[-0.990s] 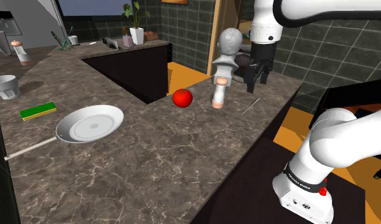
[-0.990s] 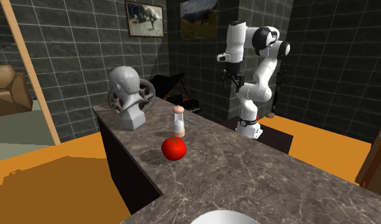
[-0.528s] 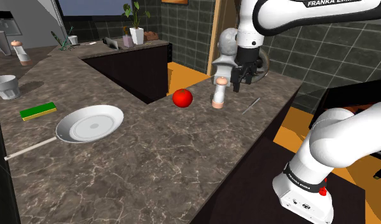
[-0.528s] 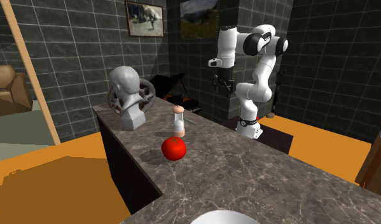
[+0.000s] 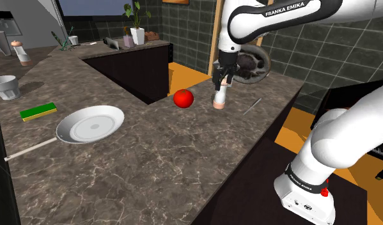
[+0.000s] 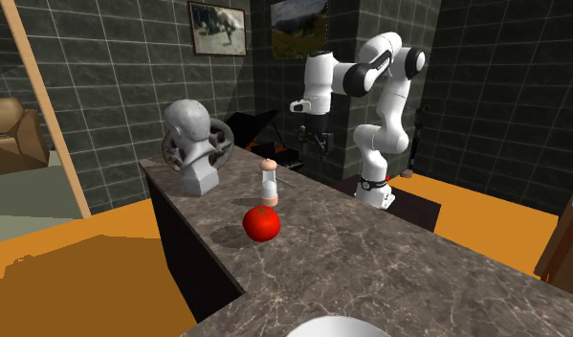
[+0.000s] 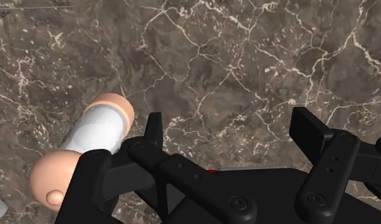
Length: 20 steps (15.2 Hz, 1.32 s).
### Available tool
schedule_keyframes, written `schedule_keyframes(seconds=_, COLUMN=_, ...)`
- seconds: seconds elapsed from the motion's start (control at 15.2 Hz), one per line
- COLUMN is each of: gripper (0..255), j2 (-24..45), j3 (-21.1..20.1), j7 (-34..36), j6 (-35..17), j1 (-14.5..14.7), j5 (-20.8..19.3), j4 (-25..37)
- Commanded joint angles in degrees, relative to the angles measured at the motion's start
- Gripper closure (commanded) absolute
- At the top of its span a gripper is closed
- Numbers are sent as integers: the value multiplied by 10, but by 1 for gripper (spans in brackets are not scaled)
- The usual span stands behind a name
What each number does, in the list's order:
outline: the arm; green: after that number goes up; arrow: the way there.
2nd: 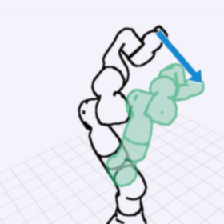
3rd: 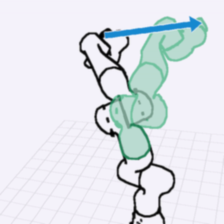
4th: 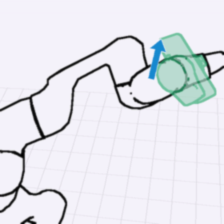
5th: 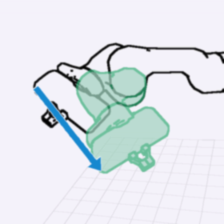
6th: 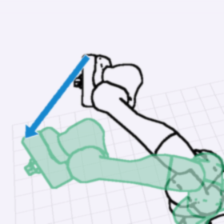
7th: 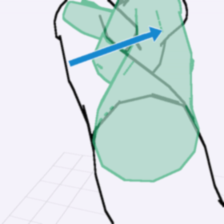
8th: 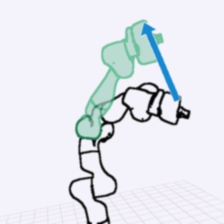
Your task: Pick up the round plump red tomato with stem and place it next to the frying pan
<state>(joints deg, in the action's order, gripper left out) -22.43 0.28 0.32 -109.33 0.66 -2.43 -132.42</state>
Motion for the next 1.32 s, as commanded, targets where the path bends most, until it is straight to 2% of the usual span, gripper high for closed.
schedule_keyframes(seconds=0.0, gripper=0, j2=40, j3=1, j7=-8, j6=-29, j1=3, j5=4, j4=22)
schedule_keyframes(seconds=0.53, gripper=0, j2=201, j3=13, j7=-59, j6=-106, j1=6, j5=27, j4=142)
schedule_keyframes(seconds=1.06, gripper=0, j2=364, j3=10, j7=-108, j6=-135, j1=3, j5=58, j4=311)
schedule_keyframes(seconds=1.25, gripper=0, j2=378, j3=9, j7=-110, j6=-148, j1=2, j5=60, j4=313)
